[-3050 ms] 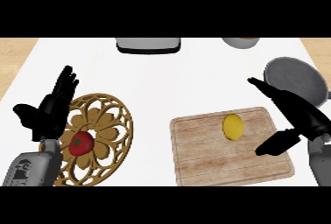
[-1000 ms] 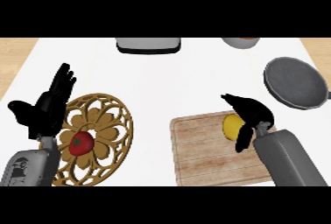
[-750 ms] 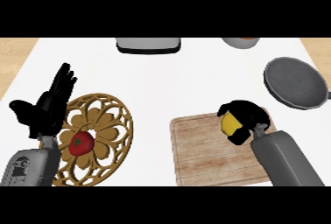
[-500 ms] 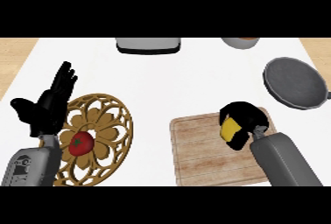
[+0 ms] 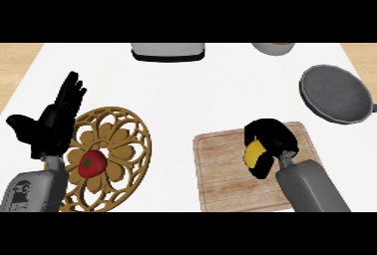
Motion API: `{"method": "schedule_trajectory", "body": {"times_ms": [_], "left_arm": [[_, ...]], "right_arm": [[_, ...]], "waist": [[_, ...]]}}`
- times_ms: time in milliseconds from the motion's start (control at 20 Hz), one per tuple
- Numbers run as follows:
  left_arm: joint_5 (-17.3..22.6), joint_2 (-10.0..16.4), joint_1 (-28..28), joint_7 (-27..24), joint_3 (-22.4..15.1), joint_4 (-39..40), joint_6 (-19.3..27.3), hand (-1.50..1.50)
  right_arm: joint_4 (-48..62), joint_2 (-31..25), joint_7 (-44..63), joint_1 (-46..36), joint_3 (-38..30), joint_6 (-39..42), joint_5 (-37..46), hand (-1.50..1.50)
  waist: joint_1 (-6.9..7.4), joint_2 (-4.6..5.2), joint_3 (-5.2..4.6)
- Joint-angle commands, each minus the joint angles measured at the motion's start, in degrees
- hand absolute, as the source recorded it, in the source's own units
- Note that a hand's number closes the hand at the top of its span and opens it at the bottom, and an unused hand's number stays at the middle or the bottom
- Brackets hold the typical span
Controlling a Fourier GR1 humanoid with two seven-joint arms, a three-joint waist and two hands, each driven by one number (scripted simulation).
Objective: Pick the lemon from the cutting board and place it in the pan
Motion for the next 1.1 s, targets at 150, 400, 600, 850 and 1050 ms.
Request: {"method": "schedule_trajectory", "body": {"times_ms": [150,400,600,850,1050], "left_arm": [[0.4,0.2,0.9,-0.8,0.8,0.4,-0.2,0.00],[0.2,-0.4,0.2,0.7,0.1,-0.2,0.2,0.00],[-1.3,-1.0,1.9,0.0,-1.1,-1.5,0.9,0.00],[1.0,1.9,-3.0,2.8,2.0,0.3,-0.8,0.00],[0.7,1.0,-0.4,-2.6,1.4,3.3,-1.6,0.00]], "right_arm": [[-15.0,9.6,15.1,5.0,7.4,-7.6,7.3,1.50],[-25.3,8.3,14.8,4.1,5.2,-12.8,10.1,1.50],[-34.7,8.2,17.4,5.9,2.8,-11.9,9.2,1.50],[-30.6,4.7,10.7,5.8,-7.1,-19.2,4.7,1.50],[-28.6,4.8,8.6,-1.0,-19.5,-17.5,-9.1,1.50]], "waist": [[-0.54,-0.29,-0.04],[-0.63,-0.25,0.00],[-0.41,-0.18,0.01],[-0.10,0.10,0.04],[0.01,0.31,0.07]]}}
